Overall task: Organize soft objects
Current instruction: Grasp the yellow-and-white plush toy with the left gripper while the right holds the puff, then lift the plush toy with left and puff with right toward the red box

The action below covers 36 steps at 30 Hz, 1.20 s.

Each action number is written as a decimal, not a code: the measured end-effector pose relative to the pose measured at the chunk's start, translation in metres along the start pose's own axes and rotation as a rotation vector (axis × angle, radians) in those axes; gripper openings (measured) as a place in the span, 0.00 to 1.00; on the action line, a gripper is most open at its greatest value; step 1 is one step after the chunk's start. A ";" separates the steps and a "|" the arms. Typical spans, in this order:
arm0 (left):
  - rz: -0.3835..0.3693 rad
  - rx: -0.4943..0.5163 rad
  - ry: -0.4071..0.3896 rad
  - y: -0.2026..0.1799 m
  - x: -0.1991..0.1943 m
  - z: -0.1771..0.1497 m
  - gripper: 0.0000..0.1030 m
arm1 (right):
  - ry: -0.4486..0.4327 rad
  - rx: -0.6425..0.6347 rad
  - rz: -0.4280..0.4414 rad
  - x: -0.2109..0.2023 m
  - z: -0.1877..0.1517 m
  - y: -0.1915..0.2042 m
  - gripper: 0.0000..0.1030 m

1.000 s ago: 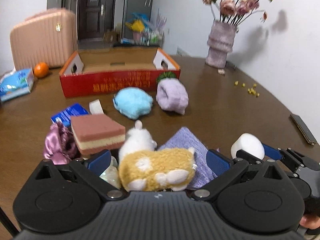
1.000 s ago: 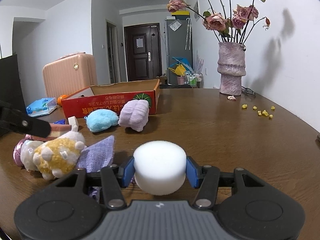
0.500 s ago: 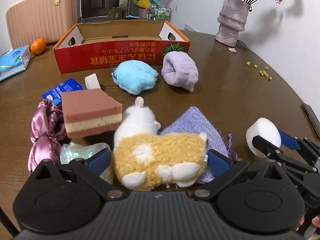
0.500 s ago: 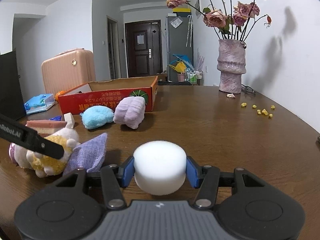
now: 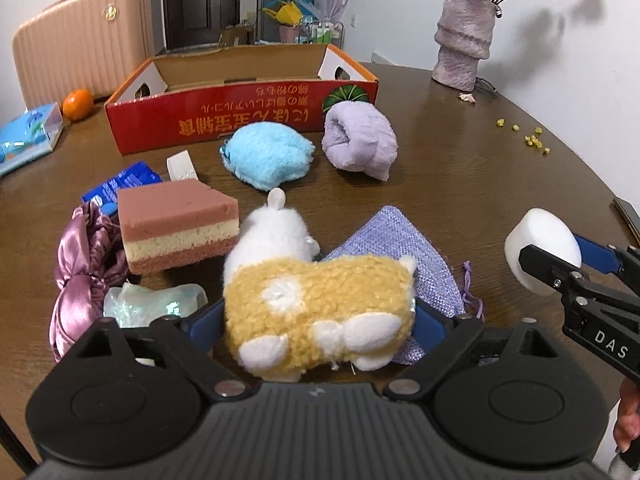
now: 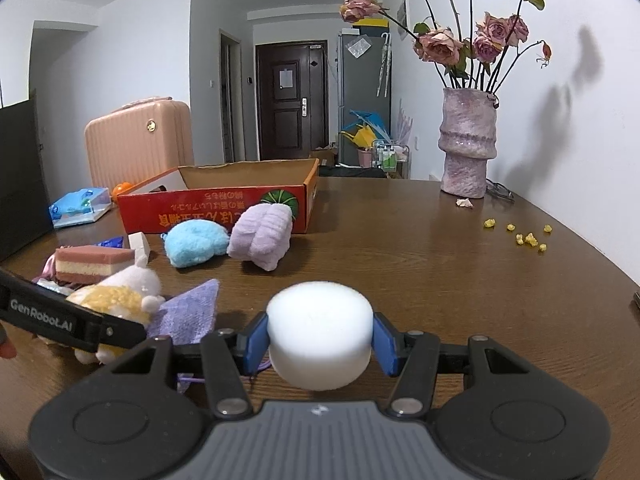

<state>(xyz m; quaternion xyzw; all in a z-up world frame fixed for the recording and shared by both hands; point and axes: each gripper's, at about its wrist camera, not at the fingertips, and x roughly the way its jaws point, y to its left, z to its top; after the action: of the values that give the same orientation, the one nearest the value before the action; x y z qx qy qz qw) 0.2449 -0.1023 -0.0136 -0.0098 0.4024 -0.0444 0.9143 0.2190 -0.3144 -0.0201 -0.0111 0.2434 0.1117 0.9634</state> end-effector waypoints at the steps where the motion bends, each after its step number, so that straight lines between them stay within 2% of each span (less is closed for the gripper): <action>1: 0.002 0.006 -0.006 0.000 -0.001 0.000 0.88 | 0.001 -0.003 0.000 0.000 0.000 0.001 0.52; 16: 0.030 0.090 -0.124 -0.006 -0.029 -0.010 0.86 | -0.027 -0.034 -0.007 -0.016 0.011 0.012 0.52; 27: 0.022 0.102 -0.250 0.000 -0.068 -0.009 0.86 | -0.068 -0.066 -0.007 -0.032 0.028 0.027 0.52; 36: 0.018 0.095 -0.302 0.010 -0.086 -0.005 0.86 | -0.089 -0.084 0.001 -0.034 0.040 0.041 0.52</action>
<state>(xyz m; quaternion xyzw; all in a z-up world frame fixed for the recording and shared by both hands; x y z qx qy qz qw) 0.1841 -0.0846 0.0451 0.0305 0.2580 -0.0530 0.9642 0.1991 -0.2786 0.0325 -0.0465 0.1954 0.1225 0.9719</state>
